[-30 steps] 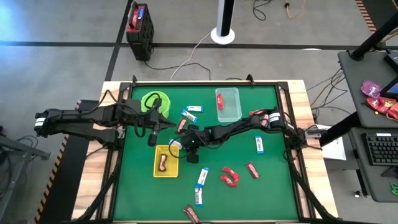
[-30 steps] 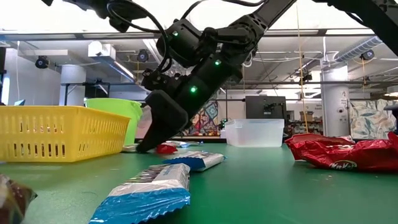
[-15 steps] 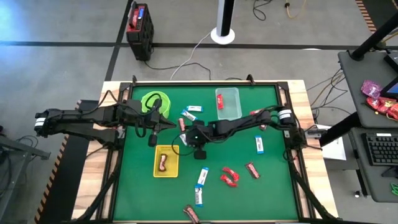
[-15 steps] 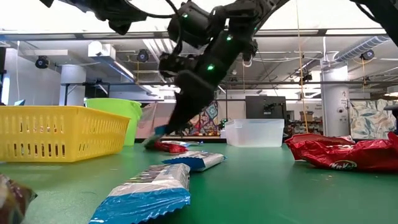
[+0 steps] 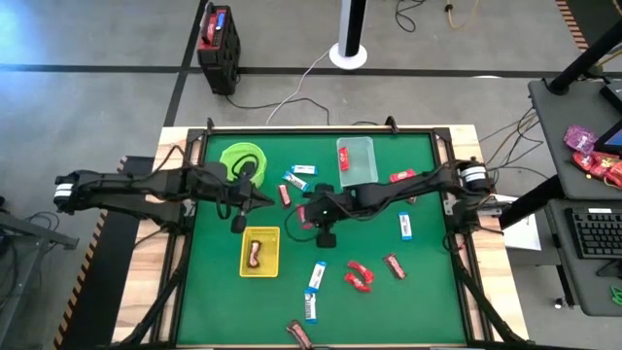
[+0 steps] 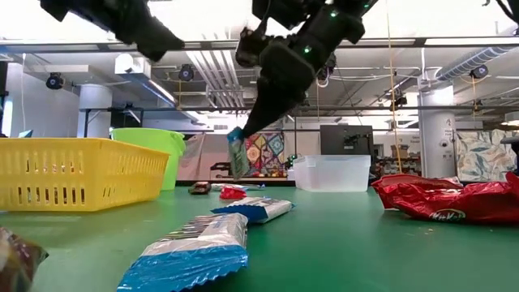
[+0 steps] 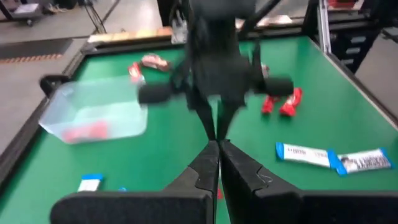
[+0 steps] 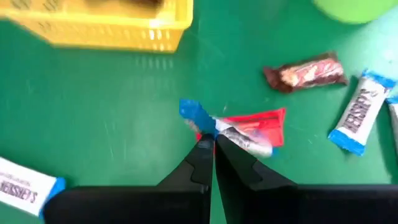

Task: Sort candy by brand, put in halloween buckets
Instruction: Put the white chocolate into the green bucket

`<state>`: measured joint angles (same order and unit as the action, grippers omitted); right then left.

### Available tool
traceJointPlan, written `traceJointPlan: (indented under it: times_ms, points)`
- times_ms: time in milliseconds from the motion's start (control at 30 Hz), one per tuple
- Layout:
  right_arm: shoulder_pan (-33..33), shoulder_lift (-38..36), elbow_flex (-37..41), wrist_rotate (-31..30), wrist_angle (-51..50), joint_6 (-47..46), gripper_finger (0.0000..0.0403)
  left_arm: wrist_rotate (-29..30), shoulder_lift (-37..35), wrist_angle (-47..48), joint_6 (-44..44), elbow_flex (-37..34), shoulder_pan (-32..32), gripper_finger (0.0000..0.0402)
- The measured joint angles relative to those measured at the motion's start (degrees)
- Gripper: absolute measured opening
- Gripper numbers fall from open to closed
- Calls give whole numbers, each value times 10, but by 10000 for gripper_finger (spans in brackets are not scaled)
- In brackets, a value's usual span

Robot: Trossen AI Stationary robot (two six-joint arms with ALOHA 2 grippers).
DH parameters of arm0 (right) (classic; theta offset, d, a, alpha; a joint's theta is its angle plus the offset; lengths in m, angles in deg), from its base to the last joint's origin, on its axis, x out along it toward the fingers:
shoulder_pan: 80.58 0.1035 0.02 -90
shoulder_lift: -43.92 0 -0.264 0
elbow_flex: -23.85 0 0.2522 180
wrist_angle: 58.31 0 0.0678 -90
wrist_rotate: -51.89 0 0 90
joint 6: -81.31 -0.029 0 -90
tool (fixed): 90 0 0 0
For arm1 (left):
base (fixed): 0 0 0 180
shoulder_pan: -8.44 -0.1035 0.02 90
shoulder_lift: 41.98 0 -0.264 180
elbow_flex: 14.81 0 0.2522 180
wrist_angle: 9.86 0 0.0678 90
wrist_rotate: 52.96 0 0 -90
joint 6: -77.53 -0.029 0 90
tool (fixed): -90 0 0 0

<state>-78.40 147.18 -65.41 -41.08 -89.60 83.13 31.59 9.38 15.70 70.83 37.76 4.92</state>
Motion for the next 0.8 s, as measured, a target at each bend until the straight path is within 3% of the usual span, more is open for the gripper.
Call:
traceJointPlan:
  times_ms: [300, 667, 800]
  points:
    - [3, -18, 64, 4, 93, -38, 8, -1, 0, -208, 51, -131, 22, 0]
    - [3, -7, 90, -2, 98, -48, 8, -1, 5, -224, 69, -131, 22, 0]
    - [3, -7, 100, -5, 88, 26, 9, -1, 16, -221, 59, -117, 22, 0]
